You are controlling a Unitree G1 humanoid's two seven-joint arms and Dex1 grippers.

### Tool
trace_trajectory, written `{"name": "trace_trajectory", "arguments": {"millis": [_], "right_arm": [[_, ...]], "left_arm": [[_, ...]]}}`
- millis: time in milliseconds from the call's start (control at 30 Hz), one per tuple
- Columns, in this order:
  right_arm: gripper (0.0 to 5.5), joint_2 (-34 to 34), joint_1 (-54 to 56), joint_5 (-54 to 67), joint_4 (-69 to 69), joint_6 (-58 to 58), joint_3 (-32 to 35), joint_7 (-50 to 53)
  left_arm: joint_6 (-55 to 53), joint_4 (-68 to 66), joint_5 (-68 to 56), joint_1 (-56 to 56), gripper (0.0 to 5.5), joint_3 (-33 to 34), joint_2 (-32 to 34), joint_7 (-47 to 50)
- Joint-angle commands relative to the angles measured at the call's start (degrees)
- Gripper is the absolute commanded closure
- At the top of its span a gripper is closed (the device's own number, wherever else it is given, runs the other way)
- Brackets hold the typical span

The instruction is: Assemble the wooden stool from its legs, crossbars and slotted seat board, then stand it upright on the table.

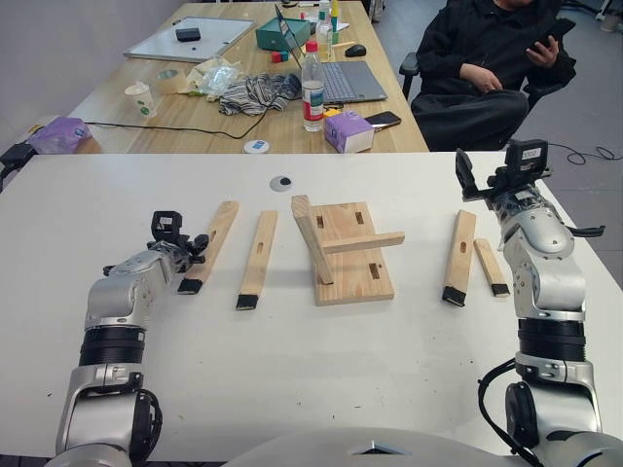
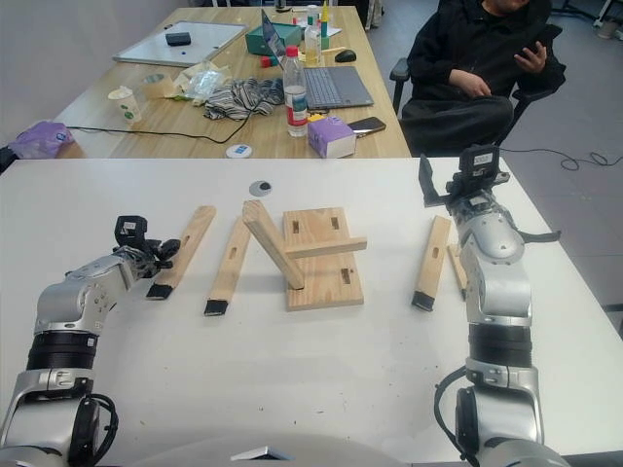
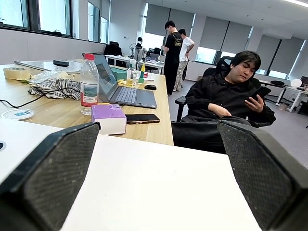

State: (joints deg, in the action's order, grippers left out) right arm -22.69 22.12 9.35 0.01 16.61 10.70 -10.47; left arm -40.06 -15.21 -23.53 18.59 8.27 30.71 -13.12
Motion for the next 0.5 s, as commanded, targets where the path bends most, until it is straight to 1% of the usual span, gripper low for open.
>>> {"name": "trace_trajectory", "arguments": {"millis": [33, 100, 233, 300, 367, 433, 500], "right_arm": [[0.99, 0.9, -0.2, 0.1, -0.8, 1.2, -0.4, -0.1], [0.99, 0.8, 0.0, -0.1, -0.5, 1.3, -0.7, -0.3], [0.99, 0.7, 0.1, 0.0, -0.2, 1.7, -0.7, -0.5], [0.99, 0.6, 0.1, -0.1, -0.2, 1.8, -0.8, -0.6], [0.99, 0.6, 0.0, -0.1, -0.2, 1.8, -0.8, -0.7], [0.99, 0.6, 0.0, -0.2, -0.1, 1.7, -0.9, -0.7], [0.99, 0.6, -0.2, -0.2, -0.2, 1.7, -0.9, -0.7]], "left_arm": [[-1.4, -3.2, 0.7, -0.8, 2.6, 0.8, -1.2, -1.7], [-1.3, -6.4, 1.5, -1.7, 2.31, 0.3, -1.4, -2.8], [-0.3, -10.5, 3.2, -3.9, 2.25, -0.9, -1.8, -5.1], [0.6, -11.5, 4.2, -4.2, 2.47, -1.5, -1.7, -5.8], [1.3, -11.6, 5.3, -4.7, 2.83, -2.5, -1.4, -6.9], [2.1, -9.9, 7.6, -5.6, 3.04, -5.1, -0.4, -8.1], [2.3, -7.9, 8.7, -5.7, 3.29, -6.2, 0.1, -8.7]]}}
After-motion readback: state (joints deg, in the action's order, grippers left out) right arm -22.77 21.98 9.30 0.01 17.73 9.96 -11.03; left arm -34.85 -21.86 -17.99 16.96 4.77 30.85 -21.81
